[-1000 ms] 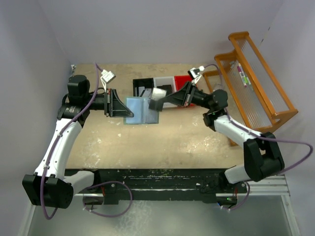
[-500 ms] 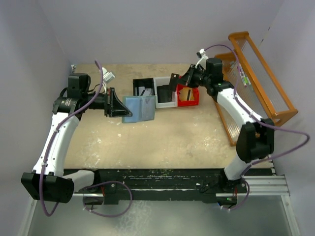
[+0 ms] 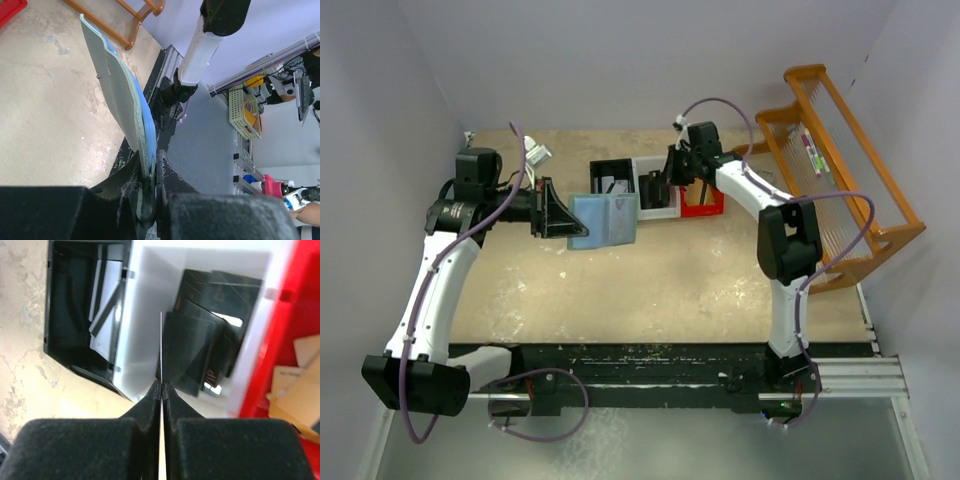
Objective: Take the credit cards out of the card holder
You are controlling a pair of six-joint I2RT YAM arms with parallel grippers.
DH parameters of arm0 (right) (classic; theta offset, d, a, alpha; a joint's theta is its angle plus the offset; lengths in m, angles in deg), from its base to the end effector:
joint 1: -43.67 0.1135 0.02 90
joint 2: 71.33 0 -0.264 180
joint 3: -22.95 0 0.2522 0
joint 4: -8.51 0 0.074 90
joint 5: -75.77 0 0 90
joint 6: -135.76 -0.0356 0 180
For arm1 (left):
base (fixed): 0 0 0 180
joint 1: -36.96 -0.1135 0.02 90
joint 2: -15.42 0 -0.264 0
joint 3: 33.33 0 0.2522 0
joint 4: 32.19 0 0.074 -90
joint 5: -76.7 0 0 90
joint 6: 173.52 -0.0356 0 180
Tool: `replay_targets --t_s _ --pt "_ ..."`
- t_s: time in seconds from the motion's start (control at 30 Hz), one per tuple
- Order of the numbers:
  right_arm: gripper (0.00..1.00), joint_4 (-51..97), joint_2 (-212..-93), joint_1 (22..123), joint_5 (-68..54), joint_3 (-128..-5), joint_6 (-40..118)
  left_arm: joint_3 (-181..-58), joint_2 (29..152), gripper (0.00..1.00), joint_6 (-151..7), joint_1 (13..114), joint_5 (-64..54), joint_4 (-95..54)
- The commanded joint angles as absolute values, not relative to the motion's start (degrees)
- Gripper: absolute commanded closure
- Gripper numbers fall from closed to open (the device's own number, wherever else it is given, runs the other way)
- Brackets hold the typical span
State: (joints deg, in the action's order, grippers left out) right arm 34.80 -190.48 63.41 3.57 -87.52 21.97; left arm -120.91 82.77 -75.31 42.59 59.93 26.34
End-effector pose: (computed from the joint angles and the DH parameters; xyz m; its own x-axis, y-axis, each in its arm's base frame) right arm 0.4541 0.1745 0.2442 -0.7185 0.1502 -0.6791 -0.2924 0.8207 0.4909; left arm 0.2167 -0.0556 0.3921 -0.7213 0.0297 -0.6920 0.6800 0.2199 -0.6994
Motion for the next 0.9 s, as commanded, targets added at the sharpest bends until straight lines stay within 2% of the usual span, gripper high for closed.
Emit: replay_targets --t_s 0.0,0.47,0.53,0.77,0.87 --pt "1.0 35.8 -193.19 65.37 1.45 -94.07 23.36 -121.74 80.71 1.0 -73.4 42.41 62.94 22.76" --pt "1.0 37.77 -198.57 67.04 -5.87 -99.41 24.89 -123.42 79.73 1.0 -72.19 42.45 64.06 23.23" --pt "0.9 37.88 -197.19 67.34 -6.69 -99.42 25.93 -123.55 79.63 1.0 -71.64 42.41 64.33 22.87" --pt "0.45 36.2 -186.62 68.0 -6.78 -95.72 26.0 -123.55 78.91 1.0 -69.52 42.41 65.98 20.93" --pt "0.4 37.78 -182.16 68.23 -7.27 -95.01 25.98 -123.74 78.69 1.0 -68.42 42.41 66.36 19.93"
